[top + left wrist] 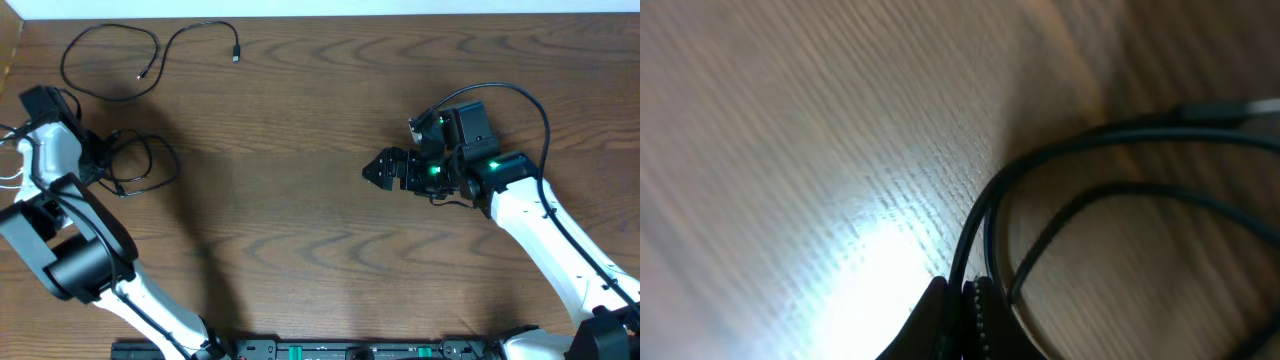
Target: Untangle cables
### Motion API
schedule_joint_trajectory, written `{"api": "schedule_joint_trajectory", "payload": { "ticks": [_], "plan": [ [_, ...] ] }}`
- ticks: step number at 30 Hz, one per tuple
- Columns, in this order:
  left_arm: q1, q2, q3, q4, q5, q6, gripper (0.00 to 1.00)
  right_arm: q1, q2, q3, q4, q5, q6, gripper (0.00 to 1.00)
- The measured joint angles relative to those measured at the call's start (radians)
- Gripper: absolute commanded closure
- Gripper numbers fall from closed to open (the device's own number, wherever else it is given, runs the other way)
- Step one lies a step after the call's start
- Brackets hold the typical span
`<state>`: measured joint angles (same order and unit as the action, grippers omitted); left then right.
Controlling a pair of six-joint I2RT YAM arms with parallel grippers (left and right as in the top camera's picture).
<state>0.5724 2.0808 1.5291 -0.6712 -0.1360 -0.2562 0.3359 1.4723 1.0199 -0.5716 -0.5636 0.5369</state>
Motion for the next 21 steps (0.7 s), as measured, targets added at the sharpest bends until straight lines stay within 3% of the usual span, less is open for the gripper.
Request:
{"api": "schedule_joint_trajectory", "payload": {
  "ticks": [12, 18, 21],
  "plan": [
    [0.004, 0.044, 0.008, 0.022, -0.004, 0.029, 0.91, 0.000, 0.000, 0.000, 0.000, 0.004, 0.000, 0.01],
    [0.004, -0.150, 0.014, 0.042, 0.008, 0.015, 0.71, 0.000, 0.000, 0.000, 0.000, 0.003, 0.000, 0.01],
    [0.005, -0.271, 0.034, 0.046, 0.065, -0.005, 0.43, 0.000, 0.000, 0.000, 0.000, 0.004, 0.000, 0.01]
  ]
}}
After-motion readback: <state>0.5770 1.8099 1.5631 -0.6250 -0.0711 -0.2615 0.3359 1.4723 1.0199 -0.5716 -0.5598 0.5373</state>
